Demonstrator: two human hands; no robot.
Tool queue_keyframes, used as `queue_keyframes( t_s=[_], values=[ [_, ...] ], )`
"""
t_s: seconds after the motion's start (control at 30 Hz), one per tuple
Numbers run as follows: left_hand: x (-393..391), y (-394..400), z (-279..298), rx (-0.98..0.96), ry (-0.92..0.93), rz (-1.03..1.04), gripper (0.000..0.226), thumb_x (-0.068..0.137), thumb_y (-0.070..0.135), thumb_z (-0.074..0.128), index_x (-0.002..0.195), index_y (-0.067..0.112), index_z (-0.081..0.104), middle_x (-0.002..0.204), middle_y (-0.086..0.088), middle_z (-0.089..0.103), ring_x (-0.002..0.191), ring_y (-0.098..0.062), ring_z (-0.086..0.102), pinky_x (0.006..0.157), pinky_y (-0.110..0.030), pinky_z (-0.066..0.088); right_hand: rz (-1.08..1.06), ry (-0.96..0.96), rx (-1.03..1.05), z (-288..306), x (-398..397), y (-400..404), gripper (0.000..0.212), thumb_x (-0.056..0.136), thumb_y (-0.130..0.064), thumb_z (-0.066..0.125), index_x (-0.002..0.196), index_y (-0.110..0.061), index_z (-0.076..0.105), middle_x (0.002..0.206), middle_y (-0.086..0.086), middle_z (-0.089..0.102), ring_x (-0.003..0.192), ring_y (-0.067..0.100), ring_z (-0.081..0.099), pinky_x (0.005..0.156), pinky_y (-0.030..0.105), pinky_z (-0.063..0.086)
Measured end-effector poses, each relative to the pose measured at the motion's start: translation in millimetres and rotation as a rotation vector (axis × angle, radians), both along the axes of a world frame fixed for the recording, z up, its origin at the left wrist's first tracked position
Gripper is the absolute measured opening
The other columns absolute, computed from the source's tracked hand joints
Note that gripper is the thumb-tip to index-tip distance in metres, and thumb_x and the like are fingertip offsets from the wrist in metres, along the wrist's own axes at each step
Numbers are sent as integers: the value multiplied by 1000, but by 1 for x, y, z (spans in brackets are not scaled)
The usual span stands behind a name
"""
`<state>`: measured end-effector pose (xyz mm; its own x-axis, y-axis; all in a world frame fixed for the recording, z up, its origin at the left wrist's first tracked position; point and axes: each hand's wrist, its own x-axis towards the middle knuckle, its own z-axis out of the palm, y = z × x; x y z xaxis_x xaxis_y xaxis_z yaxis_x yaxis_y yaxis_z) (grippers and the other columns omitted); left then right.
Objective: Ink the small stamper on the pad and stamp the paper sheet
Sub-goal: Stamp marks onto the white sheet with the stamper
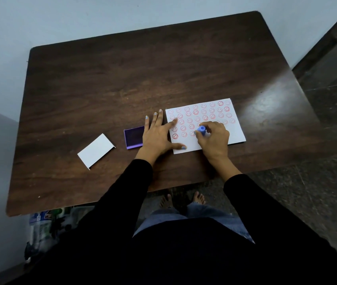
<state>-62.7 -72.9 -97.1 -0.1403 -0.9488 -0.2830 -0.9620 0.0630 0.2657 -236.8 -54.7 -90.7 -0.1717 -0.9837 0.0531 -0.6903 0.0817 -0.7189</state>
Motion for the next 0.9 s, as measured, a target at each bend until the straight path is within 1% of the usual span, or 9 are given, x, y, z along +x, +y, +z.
queue_keyframes(
  t_s=[0.13, 0.2, 0.23, 0.33, 0.4, 0.57, 0.7, 0.8, 0.9],
  values=[
    [0, 0, 2, 7, 9, 2, 99, 61, 74, 62, 143, 37, 21, 158, -12, -5, 146, -26, -7, 114, -46, -14, 7, -30, 50, 6, 2, -4, 22, 75, -15, 74, 93, -4, 67, 97, 13, 70, 90, 26, 62, 80, 32, 48],
    [1, 0, 2, 9, 11, -4, 99, 61, 74, 62, 143, 37, 21, 158, -11, -5, 146, -26, -7, 113, -46, -15, -68, -151, 84, 13, 0, -8, 26, 71, -16, 78, 94, -6, 69, 93, 6, 70, 85, 19, 63, 74, 19, 47],
    [1, 1, 2, 6, 10, -7, 99, 61, 74, 62, 143, 37, 21, 158, -11, -6, 146, -26, -7, 113, -47, -16, -146, -252, 79, 18, -2, -11, 27, 69, -16, 80, 92, -8, 69, 88, 3, 69, 80, 15, 62, 71, 14, 46],
    [1, 2, 4, -2, 5, -14, 100, 61, 75, 61, 143, 36, 21, 158, -13, -4, 146, -26, -6, 114, -48, -15, -450, -700, 49, 39, -13, -25, 21, 66, -10, 81, 81, -11, 67, 79, 6, 67, 62, 8, 59, 62, 17, 49],
    [1, 3, 7, 3, 7, -16, 100, 61, 75, 60, 144, 36, 20, 158, -14, -2, 146, -27, -4, 114, -49, -15, -557, -971, 42, 51, -20, -36, 20, 67, -6, 80, 79, -12, 65, 76, 8, 66, 55, 5, 57, 54, 15, 48],
    [8, 4, 20, -64, 105, 50, 94, 64, 71, 61, 143, 33, 25, 157, -14, 9, 146, -26, 1, 113, -48, -16, -653, -1310, 55, 69, -26, -50, 17, 69, -5, 78, 71, -13, 64, 58, -1, 69, 50, 5, 60, 49, 14, 48],
    [29, 16, 30, -157, 130, 100, 84, 51, 59, 79, 126, 31, 53, 155, -14, 20, 146, -25, 3, 113, -47, -16, -652, -1376, 99, 70, -21, -54, 19, 70, -6, 79, 86, -4, 68, 69, 5, 68, 49, 5, 60, 53, 15, 51],
    [39, 29, 30, -152, 104, 95, 75, 49, 53, 83, 117, 30, 61, 155, -13, 20, 146, -26, 1, 113, -46, -18, -640, -1391, 113, 71, -19, -58, 32, 70, -9, 79, 98, 1, 68, 73, 7, 68, 50, 5, 60, 53, 15, 51],
    [40, 34, 26, -156, 97, 98, 66, 56, 49, 81, 116, 29, 62, 156, -12, 19, 146, -26, 2, 113, -46, -18, -630, -1404, 123, 73, -17, -61, 35, 69, -10, 80, 100, 0, 68, 75, 7, 69, 53, 6, 62, 55, 15, 52]
  ],
)
